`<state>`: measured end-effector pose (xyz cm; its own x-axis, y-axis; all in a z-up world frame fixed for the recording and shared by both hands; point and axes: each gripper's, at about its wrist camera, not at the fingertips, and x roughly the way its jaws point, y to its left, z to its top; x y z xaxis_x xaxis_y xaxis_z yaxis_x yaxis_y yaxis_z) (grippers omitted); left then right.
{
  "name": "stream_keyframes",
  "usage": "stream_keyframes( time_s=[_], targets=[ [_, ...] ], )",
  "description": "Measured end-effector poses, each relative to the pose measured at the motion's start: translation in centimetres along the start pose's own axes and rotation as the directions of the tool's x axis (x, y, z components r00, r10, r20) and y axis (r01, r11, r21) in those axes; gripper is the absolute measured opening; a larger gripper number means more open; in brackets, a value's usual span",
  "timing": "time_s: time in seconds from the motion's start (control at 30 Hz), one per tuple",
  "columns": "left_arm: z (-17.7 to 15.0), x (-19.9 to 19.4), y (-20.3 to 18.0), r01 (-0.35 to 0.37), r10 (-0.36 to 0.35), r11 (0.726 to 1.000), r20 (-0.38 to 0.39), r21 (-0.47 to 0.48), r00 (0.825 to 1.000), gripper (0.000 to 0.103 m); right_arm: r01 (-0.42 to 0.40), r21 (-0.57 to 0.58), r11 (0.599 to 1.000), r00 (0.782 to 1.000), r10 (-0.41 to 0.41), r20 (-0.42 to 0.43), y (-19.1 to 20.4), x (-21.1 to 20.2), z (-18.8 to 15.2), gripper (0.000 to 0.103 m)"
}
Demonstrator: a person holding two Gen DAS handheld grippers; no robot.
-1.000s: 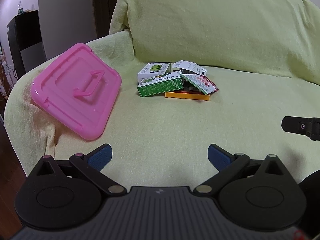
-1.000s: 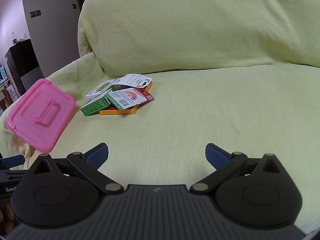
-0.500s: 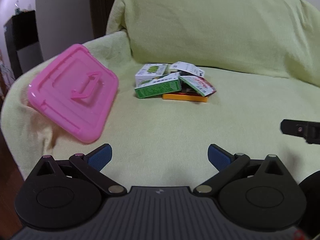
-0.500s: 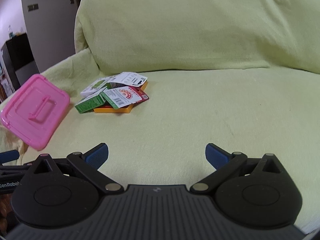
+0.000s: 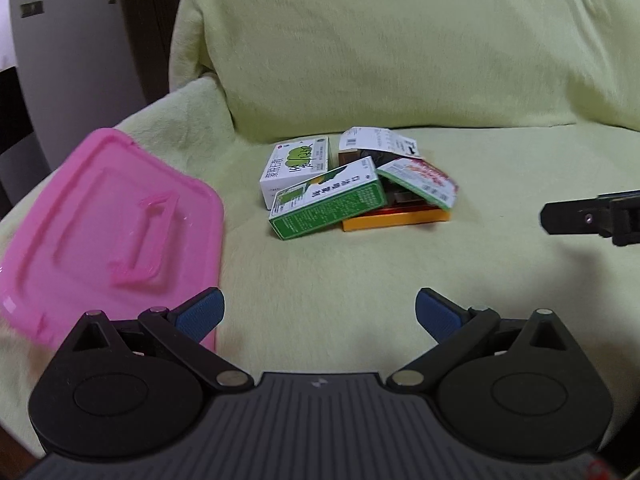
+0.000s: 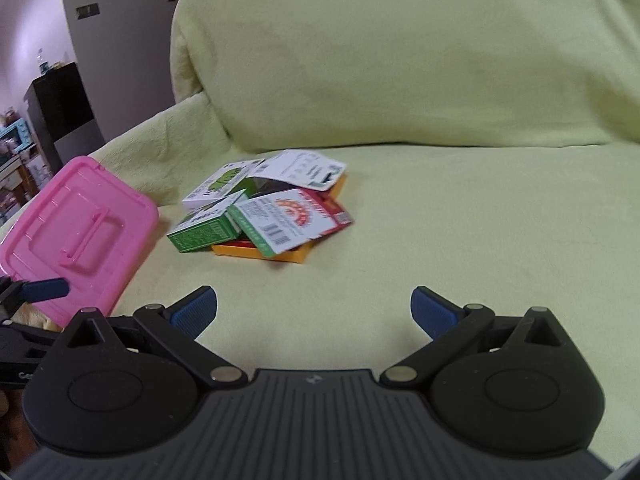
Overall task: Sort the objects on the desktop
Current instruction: 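Move the right tool toward the green-and-white medicine box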
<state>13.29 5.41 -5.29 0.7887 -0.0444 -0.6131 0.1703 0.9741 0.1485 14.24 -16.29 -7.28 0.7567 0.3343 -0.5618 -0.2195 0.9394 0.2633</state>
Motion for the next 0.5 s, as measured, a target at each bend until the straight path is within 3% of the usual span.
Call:
stream_keyframes(
  time_s=[0.3,0.5],
  targets=[
    [3.1,5.0,2.7,0.001,-0.001,1.000,0.014,-0.029,1.000,0.102,-0.042,0.019,0.999,0.998,0.043,-0.044,1.7,7.4,1.3,0.102],
    [3.8,7.6,2.3,-0.045,0.044,0.997,0.021,0.057,0.999,0.102,-0.040,-0.009,0.999,0.996,0.040,0.077,2.1,7.2,2.0,0.102]
  ],
)
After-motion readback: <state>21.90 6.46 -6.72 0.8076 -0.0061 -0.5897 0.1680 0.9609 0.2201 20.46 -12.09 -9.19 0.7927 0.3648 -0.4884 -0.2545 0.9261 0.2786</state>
